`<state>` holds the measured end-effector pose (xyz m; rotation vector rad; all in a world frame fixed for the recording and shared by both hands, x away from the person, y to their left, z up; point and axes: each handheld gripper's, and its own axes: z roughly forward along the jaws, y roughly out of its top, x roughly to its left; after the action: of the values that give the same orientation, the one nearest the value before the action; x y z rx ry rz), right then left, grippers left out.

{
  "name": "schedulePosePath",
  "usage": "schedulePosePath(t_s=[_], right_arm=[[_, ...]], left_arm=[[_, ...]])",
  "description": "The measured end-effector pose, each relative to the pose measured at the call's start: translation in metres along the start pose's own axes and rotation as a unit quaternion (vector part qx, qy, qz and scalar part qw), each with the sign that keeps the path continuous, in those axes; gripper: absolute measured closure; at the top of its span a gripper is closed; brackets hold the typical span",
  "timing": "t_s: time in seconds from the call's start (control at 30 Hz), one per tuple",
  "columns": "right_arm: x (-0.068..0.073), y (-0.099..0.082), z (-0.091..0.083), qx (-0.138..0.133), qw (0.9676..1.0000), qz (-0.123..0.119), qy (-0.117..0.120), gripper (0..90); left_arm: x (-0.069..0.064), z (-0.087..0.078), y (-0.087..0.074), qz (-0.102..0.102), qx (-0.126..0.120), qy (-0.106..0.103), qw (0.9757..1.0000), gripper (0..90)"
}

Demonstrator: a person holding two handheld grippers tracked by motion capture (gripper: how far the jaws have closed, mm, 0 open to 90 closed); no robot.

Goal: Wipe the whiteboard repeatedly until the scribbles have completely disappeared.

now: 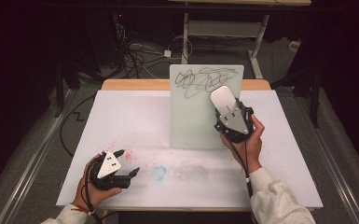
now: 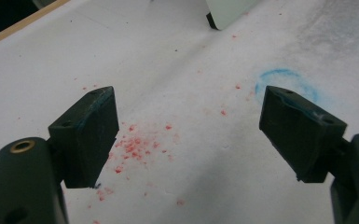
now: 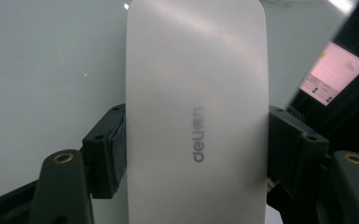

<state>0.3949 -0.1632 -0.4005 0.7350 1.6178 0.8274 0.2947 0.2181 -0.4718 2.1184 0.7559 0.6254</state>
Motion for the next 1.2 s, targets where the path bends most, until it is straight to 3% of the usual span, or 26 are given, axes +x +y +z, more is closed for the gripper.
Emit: schedulePosePath(t_s=[0.13, 0.2, 0.3, 0.33, 0.37, 0.5, 0.6, 0.73, 0.77, 0.83, 0.9, 0.97, 1.03, 1.1, 1.17, 1.2], right_arm=[[-0.004, 0.002, 0.002, -0.003, 0.9999, 0.0, 0.015, 31.0], [-0.012, 0.007, 0.003, -0.006, 1.0, 0.005, 0.005, 31.0], [-0.034, 0.012, 0.006, -0.015, 0.9988, 0.045, -0.009, 31.0], [-0.034, 0.012, 0.006, -0.015, 0.9988, 0.045, -0.009, 31.0], [-0.048, 0.016, 0.008, -0.017, 0.9978, 0.058, -0.025, 31.0], [-0.065, 0.027, 0.012, -0.018, 0.9958, 0.083, -0.035, 31.0], [-0.063, 0.03, 0.012, -0.017, 0.9955, 0.083, -0.043, 31.0], [-0.046, 0.03, 0.012, -0.015, 0.9971, 0.069, -0.027, 31.0], [-0.025, 0.028, 0.011, -0.015, 0.9993, 0.033, -0.007, 31.0], [-0.013, 0.027, 0.01, -0.014, 0.9999, 0.006, 0.001, 31.0], [-0.012, 0.028, 0.01, -0.015, 0.9998, 0.002, 0.01, 31.0], [-0.021, 0.028, 0.01, -0.018, 0.9996, 0.014, 0.017, 31.0], [-0.031, 0.03, 0.011, -0.015, 0.9996, 0.02, -0.009, 31.0], [-0.045, 0.032, 0.012, -0.016, 0.9986, 0.049, -0.011, 31.0], [-0.059, 0.036, 0.014, -0.012, 0.9965, 0.076, -0.035, 31.0], [-0.063, 0.038, 0.014, -0.011, 0.9956, 0.086, -0.035, 31.0]], left_arm=[[0.0, 0.0, 0.0, 0.001, 0.0, 0.0, 1.0, 19.0], [0.001, 0.0, 0.0, -0.004, -0.001, -0.001, 1.0, 19.0], [0.001, 0.0, 0.0, -0.003, -0.001, -0.001, 1.0, 19.0], [0.0, 0.0, 0.0, -0.003, -0.001, -0.001, 1.0, 19.0], [0.0, 0.0, 0.0, -0.004, -0.002, -0.001, 1.0, 19.0], [0.001, 0.0, 0.0, -0.004, -0.001, -0.003, 1.0, 19.1], [0.001, 0.0, 0.0, -0.005, -0.001, -0.003, 1.0, 19.0], [0.001, 0.001, 0.0, -0.004, -0.001, -0.004, 1.0, 19.0], [0.0, 0.001, 0.0, -0.003, -0.001, -0.004, 1.0, 19.1], [0.001, 0.0, 0.0, -0.004, -0.001, -0.003, 1.0, 19.1], [0.001, 0.0, 0.0, -0.004, -0.001, -0.003, 1.0, 19.1], [0.0, 0.0, 0.0, -0.005, -0.002, -0.003, 1.0, 19.1], [0.001, 0.0, 0.0, -0.005, -0.002, -0.003, 1.0, 19.1], [0.001, 0.0, 0.0, -0.006, -0.002, -0.004, 1.0, 19.1], [0.001, 0.0, 0.0, -0.006, -0.002, -0.004, 1.0, 19.1], [0.001, 0.0, 0.0, -0.005, -0.002, -0.005, 1.0, 19.1]])
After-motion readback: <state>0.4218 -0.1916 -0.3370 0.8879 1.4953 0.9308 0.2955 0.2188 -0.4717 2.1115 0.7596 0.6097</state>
